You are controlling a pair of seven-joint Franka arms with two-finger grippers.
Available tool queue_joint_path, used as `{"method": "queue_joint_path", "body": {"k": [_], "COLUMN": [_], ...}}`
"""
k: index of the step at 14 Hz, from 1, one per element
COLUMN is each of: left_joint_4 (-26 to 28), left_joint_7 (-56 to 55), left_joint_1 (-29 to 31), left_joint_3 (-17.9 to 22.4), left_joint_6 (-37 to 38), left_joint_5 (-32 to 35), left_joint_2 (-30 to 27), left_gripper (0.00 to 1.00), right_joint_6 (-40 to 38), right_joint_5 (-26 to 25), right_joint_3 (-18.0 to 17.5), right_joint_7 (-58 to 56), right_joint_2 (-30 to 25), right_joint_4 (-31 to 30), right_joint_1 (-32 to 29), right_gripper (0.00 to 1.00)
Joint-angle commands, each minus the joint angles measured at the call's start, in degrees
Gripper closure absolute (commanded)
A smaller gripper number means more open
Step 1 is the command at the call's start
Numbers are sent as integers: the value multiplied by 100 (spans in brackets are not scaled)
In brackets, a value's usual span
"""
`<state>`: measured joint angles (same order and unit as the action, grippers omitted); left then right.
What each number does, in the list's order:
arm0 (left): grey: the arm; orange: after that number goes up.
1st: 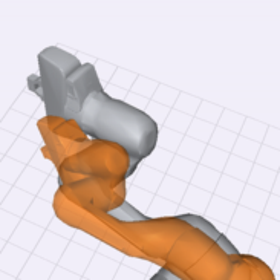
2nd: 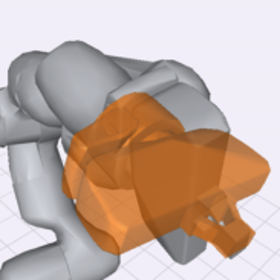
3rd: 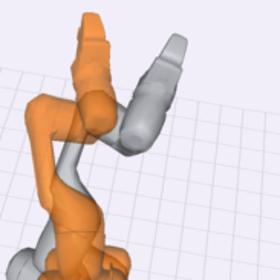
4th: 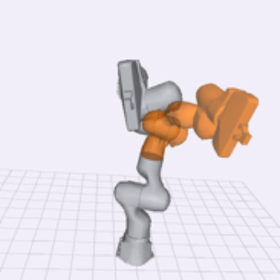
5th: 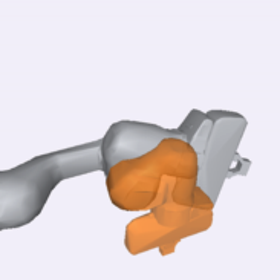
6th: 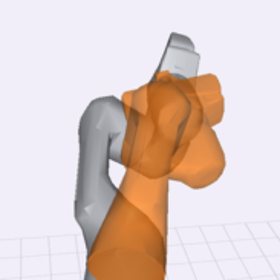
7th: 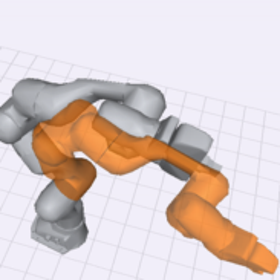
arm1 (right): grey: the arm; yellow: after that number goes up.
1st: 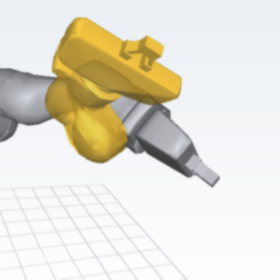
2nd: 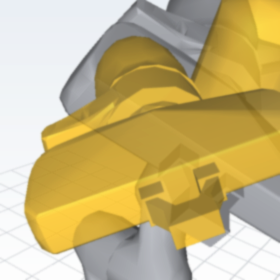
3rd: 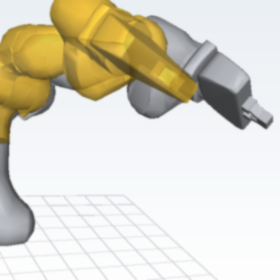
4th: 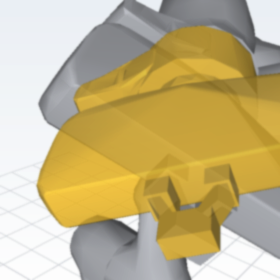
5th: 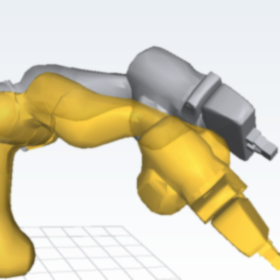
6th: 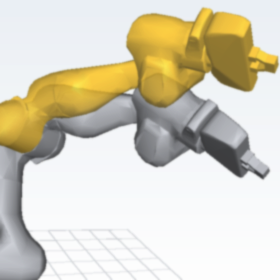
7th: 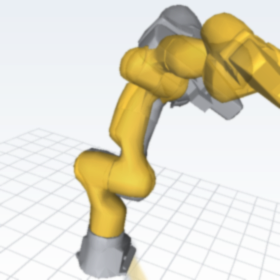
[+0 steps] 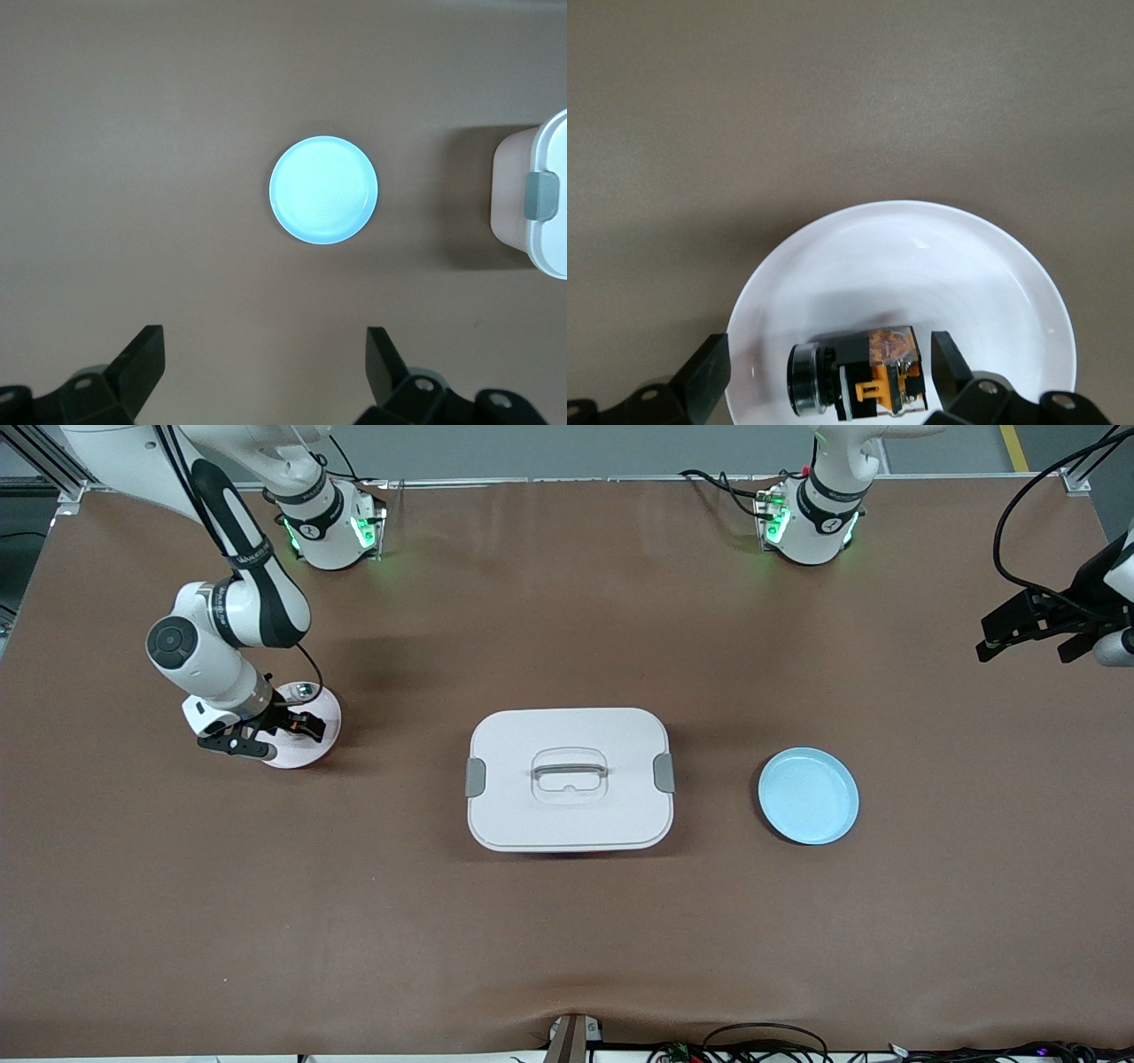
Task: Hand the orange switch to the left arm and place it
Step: 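Lower the right gripper onto the orange switch on the white plate and grasp, then lift the switch with the right gripper while the left gripper reaches over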
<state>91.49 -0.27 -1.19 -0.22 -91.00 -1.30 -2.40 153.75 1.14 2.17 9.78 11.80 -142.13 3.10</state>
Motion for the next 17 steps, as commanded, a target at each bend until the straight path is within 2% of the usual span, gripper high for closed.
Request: {"method": "queue_joint_path", "body": {"k": [1,4,17], "left_joint_4": [-167,-176,-176], "left_joint_7": [-35,-35,-35], "left_joint_1": [-13,-13,-21], "left_joint_3": [-5,-5,-5], "left_joint_6": [117,117,117], "left_joint_5": [104,112,95], "left_joint_2": [82,82,82], "left_gripper": [0,0,0], "right_joint_6": [94,85,384], "right_joint_5": [-157,-377,-378], "right_joint_3": [29,29,21], "right_joint_7": [16,7,16], "right_joint_2": [6,42,279], "right_joint_4": [-113,-157,-307], "right_joint_1": [24,-81,-116], "right_gripper": [0,0,0]}}
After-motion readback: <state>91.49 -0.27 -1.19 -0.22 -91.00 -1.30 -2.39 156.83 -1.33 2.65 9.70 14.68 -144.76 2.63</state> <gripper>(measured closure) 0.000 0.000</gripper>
